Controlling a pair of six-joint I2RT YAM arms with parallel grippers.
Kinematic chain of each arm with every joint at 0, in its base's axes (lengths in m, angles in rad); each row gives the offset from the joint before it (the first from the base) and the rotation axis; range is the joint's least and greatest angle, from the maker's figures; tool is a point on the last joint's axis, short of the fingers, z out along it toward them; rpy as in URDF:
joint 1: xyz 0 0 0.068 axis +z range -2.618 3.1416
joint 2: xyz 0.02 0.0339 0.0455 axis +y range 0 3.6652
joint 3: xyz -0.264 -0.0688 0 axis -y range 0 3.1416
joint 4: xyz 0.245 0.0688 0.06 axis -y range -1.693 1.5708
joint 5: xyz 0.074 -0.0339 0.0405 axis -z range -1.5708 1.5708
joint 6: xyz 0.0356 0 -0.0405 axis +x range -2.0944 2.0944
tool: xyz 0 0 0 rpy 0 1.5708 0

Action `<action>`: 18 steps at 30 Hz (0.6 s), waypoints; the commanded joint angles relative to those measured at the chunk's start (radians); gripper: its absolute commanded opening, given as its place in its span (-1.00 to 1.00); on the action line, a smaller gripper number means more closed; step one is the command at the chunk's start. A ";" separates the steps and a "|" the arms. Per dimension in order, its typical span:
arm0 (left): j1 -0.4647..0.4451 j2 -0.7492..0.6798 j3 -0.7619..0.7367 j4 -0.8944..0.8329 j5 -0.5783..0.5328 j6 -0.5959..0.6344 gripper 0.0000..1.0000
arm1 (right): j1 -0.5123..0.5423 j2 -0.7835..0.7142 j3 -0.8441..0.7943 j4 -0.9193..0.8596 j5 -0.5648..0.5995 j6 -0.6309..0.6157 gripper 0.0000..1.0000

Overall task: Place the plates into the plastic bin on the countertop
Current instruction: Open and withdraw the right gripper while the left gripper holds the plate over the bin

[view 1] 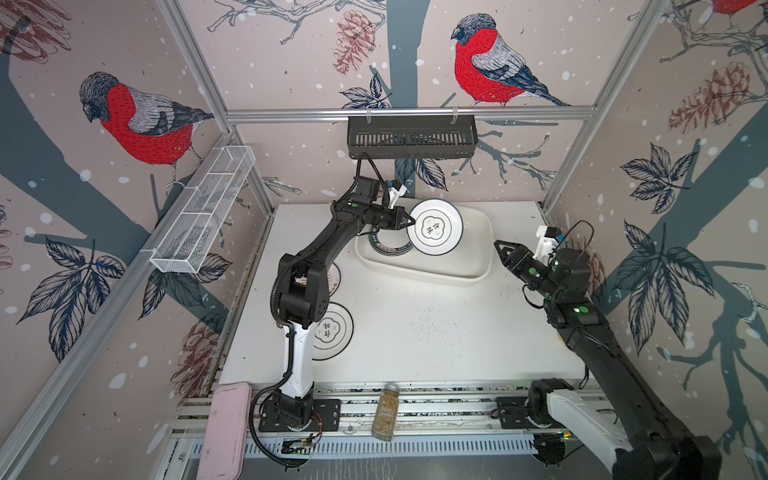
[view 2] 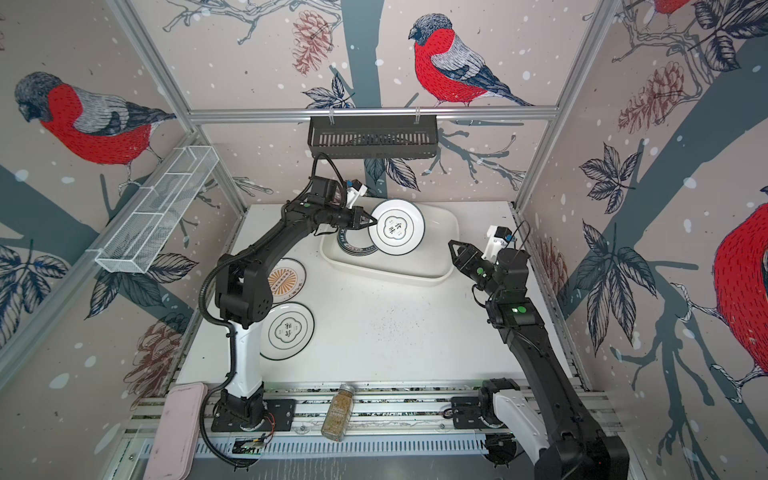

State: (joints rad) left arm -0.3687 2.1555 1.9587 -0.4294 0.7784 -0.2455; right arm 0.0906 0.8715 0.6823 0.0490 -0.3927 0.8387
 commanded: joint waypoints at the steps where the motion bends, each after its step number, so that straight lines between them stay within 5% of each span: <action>1: -0.020 0.047 0.032 0.089 -0.033 -0.063 -0.99 | -0.004 -0.062 -0.021 -0.114 0.047 -0.015 -0.02; 18: -0.101 0.315 0.273 0.062 -0.065 -0.139 -1.00 | -0.028 -0.190 -0.113 -0.246 0.054 -0.002 -0.02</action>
State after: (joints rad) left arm -0.4656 2.4569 2.2135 -0.4030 0.7158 -0.3698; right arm 0.0639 0.6846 0.5766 -0.1928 -0.3374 0.8375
